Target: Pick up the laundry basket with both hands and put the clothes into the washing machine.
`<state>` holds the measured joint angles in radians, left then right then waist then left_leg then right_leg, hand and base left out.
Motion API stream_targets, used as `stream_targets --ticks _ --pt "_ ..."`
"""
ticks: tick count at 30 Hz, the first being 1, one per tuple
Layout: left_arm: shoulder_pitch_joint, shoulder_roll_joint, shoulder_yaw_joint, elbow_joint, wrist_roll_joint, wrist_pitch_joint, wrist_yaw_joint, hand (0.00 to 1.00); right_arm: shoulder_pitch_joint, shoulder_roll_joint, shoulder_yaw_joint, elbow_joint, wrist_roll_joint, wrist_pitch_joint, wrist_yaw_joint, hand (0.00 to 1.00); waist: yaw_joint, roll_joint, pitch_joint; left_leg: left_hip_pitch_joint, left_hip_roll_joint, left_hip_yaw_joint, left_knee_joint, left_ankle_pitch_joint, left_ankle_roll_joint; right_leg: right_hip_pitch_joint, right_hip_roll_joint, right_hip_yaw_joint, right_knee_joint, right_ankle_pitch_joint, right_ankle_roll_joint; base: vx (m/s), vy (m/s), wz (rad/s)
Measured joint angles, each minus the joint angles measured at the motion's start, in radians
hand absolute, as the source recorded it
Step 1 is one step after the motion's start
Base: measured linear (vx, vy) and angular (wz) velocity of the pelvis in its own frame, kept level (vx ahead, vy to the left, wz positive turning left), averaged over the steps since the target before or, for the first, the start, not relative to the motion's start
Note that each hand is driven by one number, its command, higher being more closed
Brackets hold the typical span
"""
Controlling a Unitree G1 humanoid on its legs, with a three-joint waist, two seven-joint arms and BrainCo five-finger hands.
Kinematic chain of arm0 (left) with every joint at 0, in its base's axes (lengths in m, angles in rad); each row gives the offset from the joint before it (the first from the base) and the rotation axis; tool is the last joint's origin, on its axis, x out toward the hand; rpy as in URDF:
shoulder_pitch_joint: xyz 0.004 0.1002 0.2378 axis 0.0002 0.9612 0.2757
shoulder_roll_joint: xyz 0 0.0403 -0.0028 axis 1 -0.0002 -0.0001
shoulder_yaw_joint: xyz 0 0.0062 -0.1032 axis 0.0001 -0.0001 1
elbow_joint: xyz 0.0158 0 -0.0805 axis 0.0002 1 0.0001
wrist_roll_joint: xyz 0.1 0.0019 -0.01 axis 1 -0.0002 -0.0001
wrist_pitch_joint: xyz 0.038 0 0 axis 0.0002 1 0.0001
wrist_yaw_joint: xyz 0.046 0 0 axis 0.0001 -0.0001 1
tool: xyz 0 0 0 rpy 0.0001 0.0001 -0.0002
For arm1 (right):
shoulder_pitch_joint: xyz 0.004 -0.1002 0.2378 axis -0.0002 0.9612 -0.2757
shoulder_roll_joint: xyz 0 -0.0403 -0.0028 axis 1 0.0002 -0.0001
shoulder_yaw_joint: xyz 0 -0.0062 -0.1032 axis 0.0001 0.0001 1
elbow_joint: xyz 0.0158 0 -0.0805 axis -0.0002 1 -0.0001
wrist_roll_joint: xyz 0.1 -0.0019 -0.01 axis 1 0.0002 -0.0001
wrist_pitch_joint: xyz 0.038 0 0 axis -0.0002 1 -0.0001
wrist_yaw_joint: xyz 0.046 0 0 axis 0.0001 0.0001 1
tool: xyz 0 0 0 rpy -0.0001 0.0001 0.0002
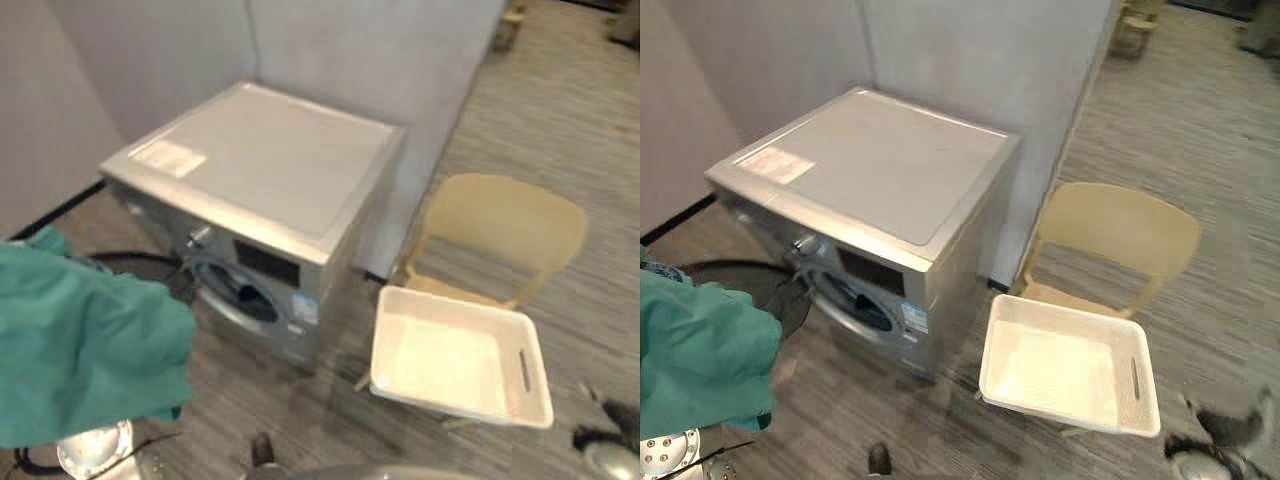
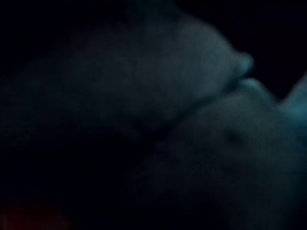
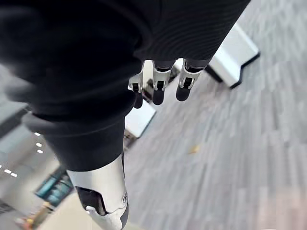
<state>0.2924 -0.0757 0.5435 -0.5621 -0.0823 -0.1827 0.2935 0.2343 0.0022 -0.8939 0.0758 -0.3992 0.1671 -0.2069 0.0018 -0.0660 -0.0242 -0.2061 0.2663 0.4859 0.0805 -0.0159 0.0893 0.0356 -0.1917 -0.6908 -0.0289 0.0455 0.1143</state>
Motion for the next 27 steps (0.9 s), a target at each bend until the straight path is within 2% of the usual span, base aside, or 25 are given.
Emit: stream_targets --ticks 1,2,3,5,6,7,8,9,10,11,12,13,15,16,17,18,19,20,23,26,27 --pt "-0.001 0.001 -0.005 0.036 -0.011 0.000 -0.013 1.00 0.000 -0.027 -0.014 0.076 -0.005 0.006 0.012 0.00 0.004 0.011 0.014 -0.023 0.053 0.097 0.077 -0.025 0.036 0.017 0.003 -0.044 0.006 -0.001 -0.001 0.05 0.043 0.89" --pt "-0.004 0.002 -0.019 0.061 -0.022 0.000 -0.029 1.00 0.001 -0.047 -0.015 0.128 -0.004 0.006 0.023 0.00 0.002 0.017 0.024 -0.030 0.075 0.131 0.114 -0.033 0.047 0.027 0.002 -0.069 0.011 -0.003 -0.002 0.05 0.102 0.93" --pt "-0.012 0.004 -0.046 0.096 -0.042 0.001 -0.061 1.00 0.004 -0.074 -0.014 0.240 -0.002 0.001 0.060 0.00 -0.003 0.036 0.038 -0.043 0.093 0.153 0.159 -0.025 0.036 0.052 -0.004 -0.110 0.025 -0.023 0.015 0.04 0.174 1.06" --pt "-0.040 0.006 -0.097 0.149 -0.064 0.003 -0.110 1.00 -0.012 -0.107 -0.007 0.522 0.010 -0.013 0.124 0.00 -0.009 0.070 0.049 -0.062 0.095 0.134 0.180 0.060 -0.076 0.084 -0.025 -0.190 0.071 -0.045 0.039 0.07 0.244 1.32" --pt "-0.058 0.006 -0.110 0.165 -0.065 0.003 -0.120 1.00 -0.041 -0.105 0.011 0.685 0.024 -0.022 0.159 0.00 -0.001 0.066 0.056 -0.072 0.065 0.113 0.179 0.067 -0.100 0.087 -0.052 -0.218 0.092 -0.050 0.046 0.06 0.210 0.95" --pt "-0.064 0.005 -0.119 0.170 -0.065 0.002 -0.120 1.00 -0.057 -0.080 -0.008 0.735 0.038 -0.038 0.120 0.00 0.009 0.069 0.059 -0.076 0.053 0.105 0.180 0.066 -0.101 0.088 -0.064 -0.224 0.100 -0.050 0.046 0.03 0.150 0.59" --pt "-0.068 0.005 -0.125 0.171 -0.065 0.002 -0.121 1.00 -0.063 -0.067 -0.009 0.771 0.049 -0.044 0.119 0.00 0.014 0.058 0.069 -0.079 0.040 0.098 0.181 0.065 -0.101 0.093 -0.075 -0.232 0.106 -0.050 0.046 0.03 0.145 0.41" --pt "-0.073 0.007 -0.137 0.172 -0.065 0.002 -0.122 1.00 -0.077 -0.066 0.010 0.842 0.062 -0.049 0.135 0.00 0.017 0.039 0.085 -0.086 0.024 0.086 0.185 0.060 -0.099 0.103 -0.088 -0.248 0.114 -0.050 0.047 0.02 0.183 0.65" --pt "-0.080 0.013 -0.162 0.193 -0.065 0.003 -0.124 1.00 -0.085 -0.061 0.097 0.945 0.097 -0.049 0.196 0.00 0.016 0.023 0.099 -0.127 0.009 0.053 0.217 0.039 -0.091 0.104 -0.103 -0.277 0.130 -0.049 0.046 0.03 0.187 0.66" --pt "-0.081 0.014 -0.176 0.209 -0.065 0.005 -0.130 1.00 -0.088 -0.053 0.137 0.968 0.111 -0.047 0.218 0.00 0.017 0.019 0.100 -0.142 0.005 0.039 0.234 0.028 -0.086 0.104 -0.108 -0.284 0.139 -0.045 0.043 0.03 0.203 0.73" --pt "-0.080 0.014 -0.207 0.242 -0.065 0.014 -0.142 1.00 -0.097 -0.033 0.208 0.981 0.126 -0.041 0.255 0.00 0.018 0.021 0.110 -0.153 -0.008 0.019 0.257 0.007 -0.077 0.118 -0.124 -0.304 0.157 -0.033 0.027 0.05 0.292 0.59" --pt "-0.076 0.012 -0.245 0.266 -0.065 0.025 -0.152 1.00 -0.103 -0.013 0.230 0.974 0.144 -0.046 0.266 0.00 0.022 0.030 0.117 -0.152 -0.032 0.008 0.261 -0.027 -0.076 0.123 -0.162 -0.311 0.207 -0.025 0.015 0.05 0.315 0.62" --pt "-0.080 0.014 -0.299 0.280 -0.065 0.028 -0.165 1.00 -0.129 -0.031 0.288 0.969 0.153 -0.055 0.298 0.00 0.020 0.054 0.133 -0.138 -0.064 0.005 0.257 -0.053 -0.060 0.112 -0.235 -0.295 0.327 0.001 -0.024 0.05 0.277 0.57" --pt "-0.090 0.015 -0.345 0.287 -0.065 0.027 -0.174 1.00 -0.128 -0.048 0.315 0.949 0.153 -0.062 0.287 0.00 0.012 0.069 0.146 -0.111 -0.102 -0.005 0.225 -0.060 -0.050 0.093 -0.294 -0.236 0.431 0.059 -0.111 0.11 0.351 0.88" --pt "-0.107 0.025 -0.403 0.311 -0.065 0.024 -0.178 1.00 -0.115 -0.073 0.321 0.943 0.155 -0.084 0.296 0.00 0.012 0.078 0.151 -0.070 -0.142 -0.033 0.165 -0.060 -0.049 0.040 -0.331 -0.101 0.545 0.120 -0.211 0.14 0.333 0.98" --pt "-0.118 0.028 -0.430 0.327 -0.065 0.023 -0.178 1.00 -0.113 -0.076 0.319 0.941 0.158 -0.088 0.300 0.00 0.011 0.080 0.153 -0.055 -0.153 -0.054 0.147 -0.060 -0.048 0.006 -0.317 -0.008 0.616 0.096 -0.230 0.19 0.265 1.02" --pt "-0.134 0.046 -0.457 0.361 -0.065 0.022 -0.176 1.00 -0.109 -0.068 0.296 0.944 0.170 -0.096 0.306 0.00 0.002 0.082 0.158 -0.031 -0.171 -0.106 0.130 -0.052 -0.035 -0.060 -0.241 0.161 0.756 -0.005 -0.207 0.22 0.187 1.11" --pt "-0.139 0.059 -0.482 0.402 -0.065 0.023 -0.175 1.00 -0.102 -0.056 0.276 0.962 0.175 -0.101 0.318 0.00 -0.020 0.091 0.169 -0.003 -0.191 -0.166 0.129 -0.042 -0.011 -0.094 -0.159 0.263 0.857 -0.091 -0.181 0.22 0.172 1.21" --pt "-0.159 0.072 -0.571 0.484 -0.061 0.028 -0.179 1.00 0.003 -0.014 0.217 0.966 0.166 -0.091 0.327 0.00 -0.061 0.064 0.182 0.063 -0.257 -0.304 0.131 -0.062 0.017 -0.176 -0.042 0.312 0.997 -0.198 -0.162 0.27 0.085 1.55" --pt "-0.157 0.072 -0.593 0.496 -0.061 0.035 -0.179 1.00 0.072 -0.013 0.157 0.979 0.153 -0.057 0.342 0.00 -0.075 0.072 0.193 0.086 -0.264 -0.367 0.146 -0.079 0.023 -0.281 -0.007 0.327 1.005 -0.211 -0.147 0.21 0.016 0.95" --pt "-0.157 0.074 -0.590 0.496 -0.060 0.036 -0.177 1.00 0.093 -0.014 0.138 0.979 0.145 -0.043 0.343 0.00 -0.073 0.070 0.195 0.101 -0.264 -0.386 0.152 -0.093 0.016 -0.324 0.004 0.351 0.972 -0.220 -0.129 0.20 -0.037 0.65"
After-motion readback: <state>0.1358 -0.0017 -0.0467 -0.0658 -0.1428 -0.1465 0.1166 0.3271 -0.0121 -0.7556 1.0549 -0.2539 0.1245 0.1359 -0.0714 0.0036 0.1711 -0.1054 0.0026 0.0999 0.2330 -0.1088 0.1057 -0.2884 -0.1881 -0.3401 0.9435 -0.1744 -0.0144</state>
